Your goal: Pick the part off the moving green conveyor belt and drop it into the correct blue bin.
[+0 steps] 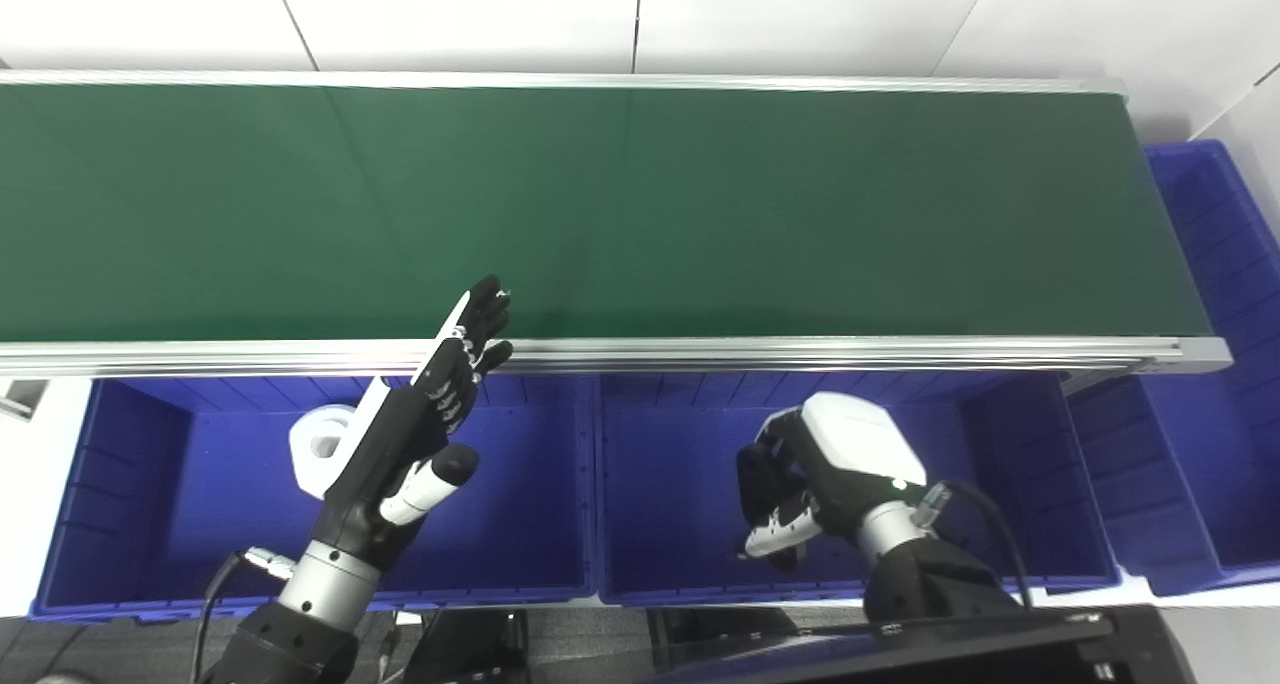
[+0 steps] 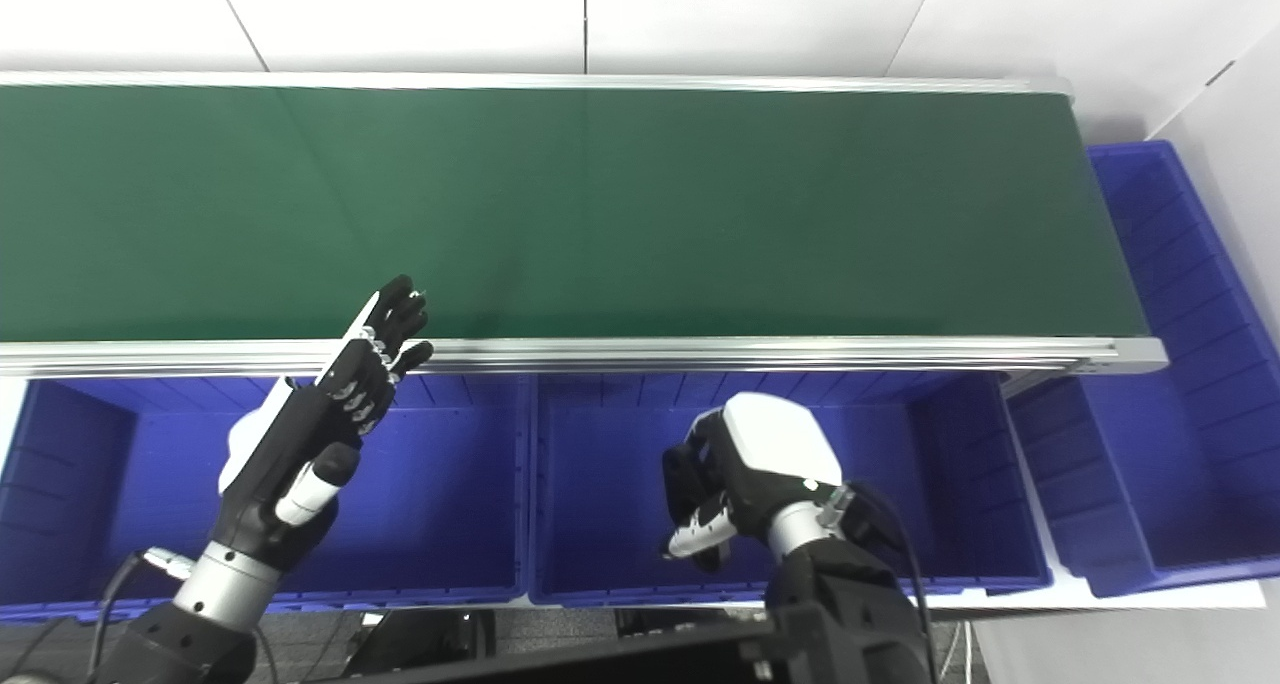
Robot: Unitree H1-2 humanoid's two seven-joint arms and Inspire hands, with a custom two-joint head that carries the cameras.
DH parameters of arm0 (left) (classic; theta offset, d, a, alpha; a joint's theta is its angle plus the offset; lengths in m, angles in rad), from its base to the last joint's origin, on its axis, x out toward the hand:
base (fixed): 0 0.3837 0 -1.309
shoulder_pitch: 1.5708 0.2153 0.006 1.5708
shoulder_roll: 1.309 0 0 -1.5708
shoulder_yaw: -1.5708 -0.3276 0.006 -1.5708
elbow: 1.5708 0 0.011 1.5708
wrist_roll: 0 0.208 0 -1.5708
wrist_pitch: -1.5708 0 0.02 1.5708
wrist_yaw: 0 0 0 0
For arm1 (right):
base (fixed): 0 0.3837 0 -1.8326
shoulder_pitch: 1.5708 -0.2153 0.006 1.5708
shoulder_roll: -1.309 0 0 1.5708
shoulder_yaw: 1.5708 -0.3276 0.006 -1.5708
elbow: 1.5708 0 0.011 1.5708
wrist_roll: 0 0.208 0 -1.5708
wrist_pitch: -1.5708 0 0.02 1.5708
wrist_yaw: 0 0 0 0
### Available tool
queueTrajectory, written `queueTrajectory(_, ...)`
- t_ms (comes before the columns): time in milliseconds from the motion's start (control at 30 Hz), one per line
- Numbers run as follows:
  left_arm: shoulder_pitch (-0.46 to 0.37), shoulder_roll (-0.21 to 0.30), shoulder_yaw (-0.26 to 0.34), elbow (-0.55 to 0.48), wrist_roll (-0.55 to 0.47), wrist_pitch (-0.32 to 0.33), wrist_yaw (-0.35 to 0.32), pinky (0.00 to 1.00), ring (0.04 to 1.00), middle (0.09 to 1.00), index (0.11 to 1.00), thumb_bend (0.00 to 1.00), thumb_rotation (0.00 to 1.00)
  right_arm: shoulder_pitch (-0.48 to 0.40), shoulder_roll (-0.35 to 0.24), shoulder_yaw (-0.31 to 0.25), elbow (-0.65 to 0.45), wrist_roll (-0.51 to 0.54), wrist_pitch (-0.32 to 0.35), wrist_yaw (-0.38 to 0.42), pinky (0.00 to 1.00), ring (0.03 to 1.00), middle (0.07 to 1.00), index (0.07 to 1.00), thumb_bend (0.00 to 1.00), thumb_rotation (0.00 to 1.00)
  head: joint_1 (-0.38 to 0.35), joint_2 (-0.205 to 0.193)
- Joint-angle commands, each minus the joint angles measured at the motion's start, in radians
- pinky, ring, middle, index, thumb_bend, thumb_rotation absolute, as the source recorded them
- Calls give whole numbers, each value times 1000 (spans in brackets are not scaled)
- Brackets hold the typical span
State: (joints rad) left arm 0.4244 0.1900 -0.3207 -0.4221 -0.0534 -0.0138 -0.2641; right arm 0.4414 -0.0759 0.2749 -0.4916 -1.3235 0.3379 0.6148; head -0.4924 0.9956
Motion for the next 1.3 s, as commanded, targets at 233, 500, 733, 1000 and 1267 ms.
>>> queueTrajectory(233,12,-20,-3,-20,-1,-30,3,949,1000,1000,1000,1000,835,-53,-12,48,99,-102,-15,-123,193,381,497,503,516,0,38,-17)
queueTrajectory(500,24,-19,-1,-31,-3,-25,-3,957,1000,1000,1000,988,832,-29,14,49,59,-251,-9,-12,954,879,893,855,990,740,55,-17)
queueTrajectory(733,24,-16,-1,-24,1,-30,-5,958,1000,1000,1000,977,836,-32,26,39,23,-242,-24,70,1000,911,935,880,1000,822,59,-16)
queueTrajectory(1000,24,-27,-9,-8,5,-30,-2,957,1000,1000,1000,975,832,-21,27,6,-2,-89,-30,44,748,812,854,838,1000,791,90,-31)
queueTrajectory(1267,29,-38,-29,36,28,-63,-2,948,1000,1000,1000,968,842,113,41,0,-170,389,-134,-183,570,707,777,767,904,907,191,-80)
